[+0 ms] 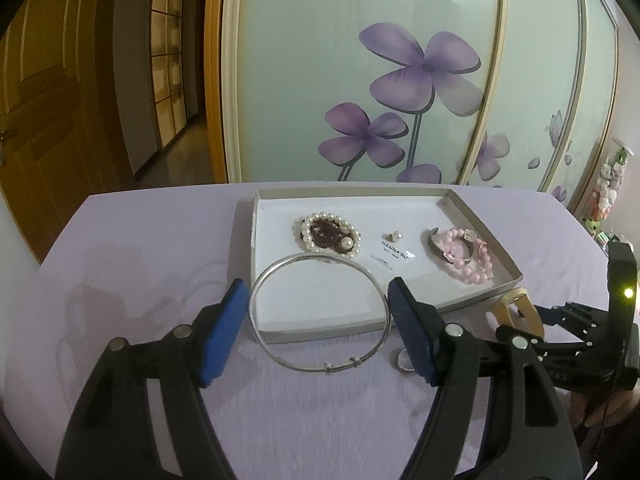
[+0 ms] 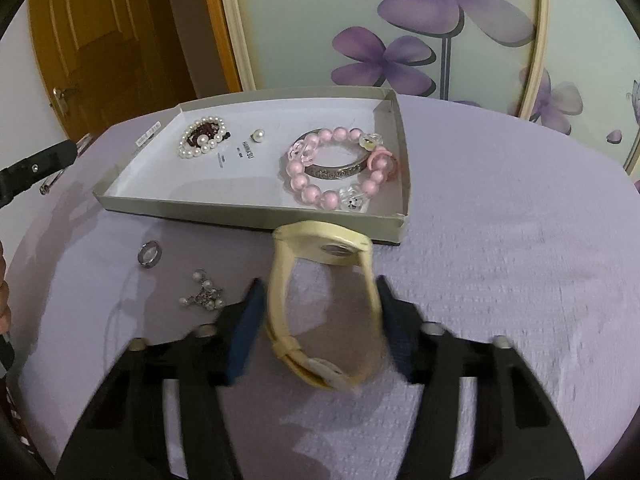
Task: Organize jewelry
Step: 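Lift the bangle with the left tool while the right tool grasps the cream watch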
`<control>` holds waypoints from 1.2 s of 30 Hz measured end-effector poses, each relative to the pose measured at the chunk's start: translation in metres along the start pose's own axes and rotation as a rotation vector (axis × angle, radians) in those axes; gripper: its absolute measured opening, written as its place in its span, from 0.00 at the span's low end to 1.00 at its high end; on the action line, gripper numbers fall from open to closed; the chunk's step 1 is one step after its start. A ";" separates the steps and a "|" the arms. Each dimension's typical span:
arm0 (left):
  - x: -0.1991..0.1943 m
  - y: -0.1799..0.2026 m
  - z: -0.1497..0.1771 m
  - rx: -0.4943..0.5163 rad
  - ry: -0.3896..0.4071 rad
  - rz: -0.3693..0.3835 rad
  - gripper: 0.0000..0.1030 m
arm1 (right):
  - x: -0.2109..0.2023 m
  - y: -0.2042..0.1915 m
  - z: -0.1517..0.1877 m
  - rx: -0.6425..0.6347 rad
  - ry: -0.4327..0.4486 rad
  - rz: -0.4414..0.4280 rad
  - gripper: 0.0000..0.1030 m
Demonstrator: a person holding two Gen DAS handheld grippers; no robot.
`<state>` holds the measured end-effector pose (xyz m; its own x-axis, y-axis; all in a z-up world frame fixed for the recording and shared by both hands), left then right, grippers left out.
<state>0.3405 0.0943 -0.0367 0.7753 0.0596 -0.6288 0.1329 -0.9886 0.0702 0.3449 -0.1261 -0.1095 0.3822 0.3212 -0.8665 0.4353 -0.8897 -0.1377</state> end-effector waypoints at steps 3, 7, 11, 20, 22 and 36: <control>0.001 0.000 -0.002 -0.003 0.006 0.002 0.69 | -0.002 -0.001 0.002 0.004 0.004 -0.010 0.40; 0.002 0.000 -0.006 -0.006 0.019 0.002 0.69 | -0.006 -0.003 0.003 0.009 0.011 -0.029 0.36; 0.002 0.000 -0.012 -0.006 0.036 0.004 0.69 | -0.017 -0.007 -0.004 0.013 0.052 -0.051 0.36; 0.007 0.003 -0.028 -0.009 0.063 0.010 0.69 | -0.040 -0.014 -0.044 0.011 0.166 -0.067 0.36; 0.009 0.005 -0.033 -0.006 0.072 0.013 0.69 | -0.039 -0.016 -0.052 0.010 0.178 -0.070 0.36; 0.052 0.015 -0.065 -0.009 0.088 0.052 0.69 | -0.011 -0.024 -0.097 0.001 0.212 -0.068 0.36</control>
<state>0.4231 0.0912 -0.0182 0.8325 0.0201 -0.5536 0.0957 -0.9895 0.1080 0.4094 -0.0767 -0.0501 0.5151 0.4412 -0.7349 0.4648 -0.8641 -0.1930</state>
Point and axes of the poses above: each gripper's, at about its wrist camera, not at the fingertips, and x roughly the way its jaws point, y to its right, z to its underside, the point moved 9 cm from there along x, roughly the way its jaws point, and after that the axes turned 1 degree about -z, right-handed, at the moved point
